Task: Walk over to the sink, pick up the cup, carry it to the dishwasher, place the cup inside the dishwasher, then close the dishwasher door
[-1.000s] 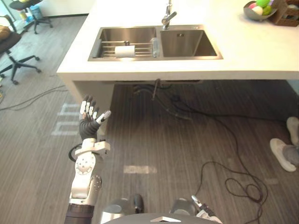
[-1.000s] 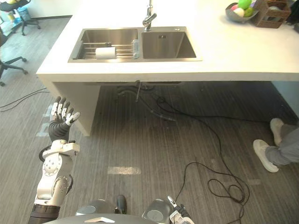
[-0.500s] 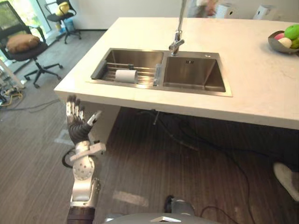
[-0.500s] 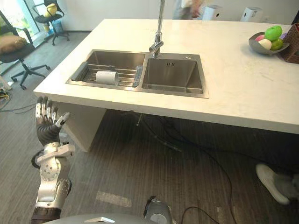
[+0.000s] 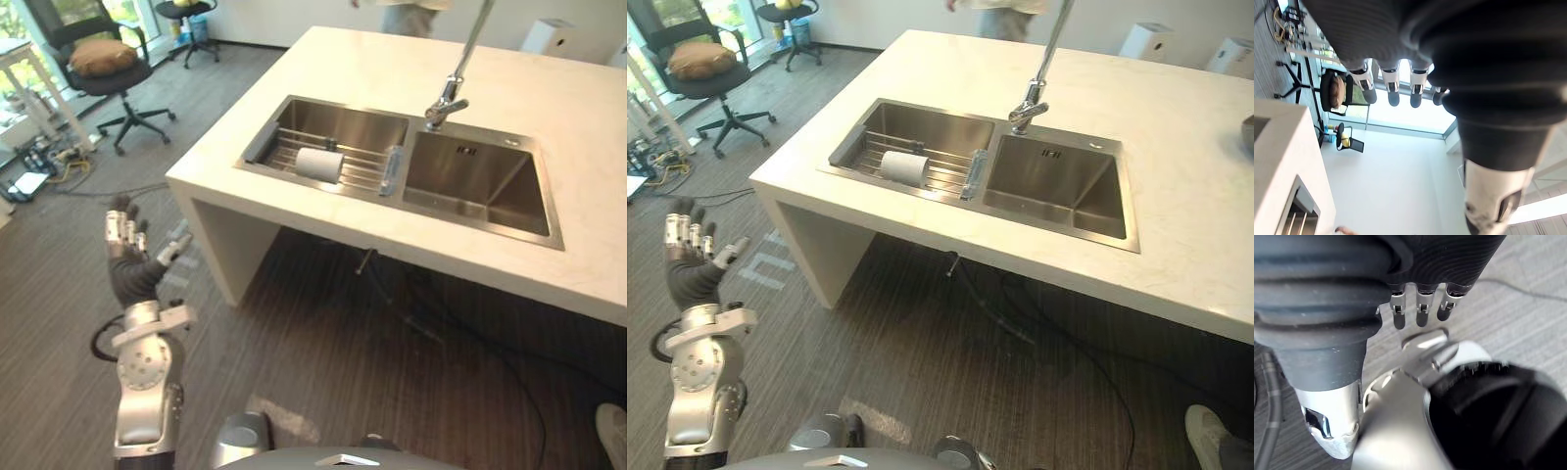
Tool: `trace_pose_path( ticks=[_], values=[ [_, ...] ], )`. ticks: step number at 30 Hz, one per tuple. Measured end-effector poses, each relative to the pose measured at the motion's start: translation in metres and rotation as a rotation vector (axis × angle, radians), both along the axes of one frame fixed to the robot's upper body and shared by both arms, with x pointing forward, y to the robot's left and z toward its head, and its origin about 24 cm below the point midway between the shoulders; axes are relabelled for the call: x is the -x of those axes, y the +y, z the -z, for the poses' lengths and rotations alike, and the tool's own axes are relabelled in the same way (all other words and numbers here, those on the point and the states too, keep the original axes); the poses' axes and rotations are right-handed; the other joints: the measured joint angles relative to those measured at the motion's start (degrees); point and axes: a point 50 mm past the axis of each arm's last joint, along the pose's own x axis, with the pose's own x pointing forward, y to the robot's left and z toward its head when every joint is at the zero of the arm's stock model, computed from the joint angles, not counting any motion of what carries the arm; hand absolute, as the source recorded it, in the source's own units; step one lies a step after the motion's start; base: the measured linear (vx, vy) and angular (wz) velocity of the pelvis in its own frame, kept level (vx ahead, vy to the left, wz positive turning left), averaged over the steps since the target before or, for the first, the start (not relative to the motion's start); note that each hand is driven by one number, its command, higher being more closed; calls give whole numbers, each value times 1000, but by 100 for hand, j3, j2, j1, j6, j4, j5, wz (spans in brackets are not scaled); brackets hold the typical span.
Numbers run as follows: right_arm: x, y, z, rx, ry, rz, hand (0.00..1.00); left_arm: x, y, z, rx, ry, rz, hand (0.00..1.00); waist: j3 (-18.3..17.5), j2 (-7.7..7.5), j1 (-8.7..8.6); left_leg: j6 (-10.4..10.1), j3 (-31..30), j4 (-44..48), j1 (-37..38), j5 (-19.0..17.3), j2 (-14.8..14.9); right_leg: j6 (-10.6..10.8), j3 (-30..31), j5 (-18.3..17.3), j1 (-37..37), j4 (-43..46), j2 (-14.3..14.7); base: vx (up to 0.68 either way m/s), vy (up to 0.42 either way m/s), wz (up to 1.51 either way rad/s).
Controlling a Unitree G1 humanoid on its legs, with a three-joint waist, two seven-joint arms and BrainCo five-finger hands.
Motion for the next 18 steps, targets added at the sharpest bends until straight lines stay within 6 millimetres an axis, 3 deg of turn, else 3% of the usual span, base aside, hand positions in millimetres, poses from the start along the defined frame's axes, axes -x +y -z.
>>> trace_pose_path(
  ticks=[1,2,7,9,12,15,18],
  values=[
    [-1,-2,-1,4,-7,0,0,-1,-1,-3,6,-14,13,0,-1,11,-8,-1,-17,3,-4,1,-8,7,34,15,-16,-26,5,102,40,-29],
    [11,4,1,-24,-16,85,0,-26,-28,13,28,56,173,0,-446,132,-210,-192,-408,-1327,7,948,354,-276,-696,1412,494,-2403,812,28,7,-8],
    [11,4,2,-24,-16,84,0,-26,-29,13,29,57,174,0,-457,120,-246,-191,-370,-1367,35,947,352,-274,-677,1406,468,-2367,804,0,0,-3],
    [8,4,1,-15,-24,70,0,-26,-32,15,35,64,184,0,-470,94,-325,-185,-263,-1433,104,959,354,-272,-617,1229,290,-1971,705,7,27,-16],
    [6,7,1,6,-36,56,0,-29,-40,24,68,92,218,0,-553,5,-400,-157,-90,-1560,217,966,289,-246,-497,981,24,-1392,517,39,48,-20],
    [3,14,2,24,-63,69,0,-32,-46,34,117,117,249,0,-615,-196,-603,-88,129,-1810,396,914,132,-111,-483,808,-64,-1044,276,40,85,2],
    [2,18,2,33,-78,107,0,-34,-45,27,143,68,230,0,-684,-288,-764,-39,332,-1989,434,890,-19,-43,-533,731,-125,-970,72,55,116,11]
  ],
)
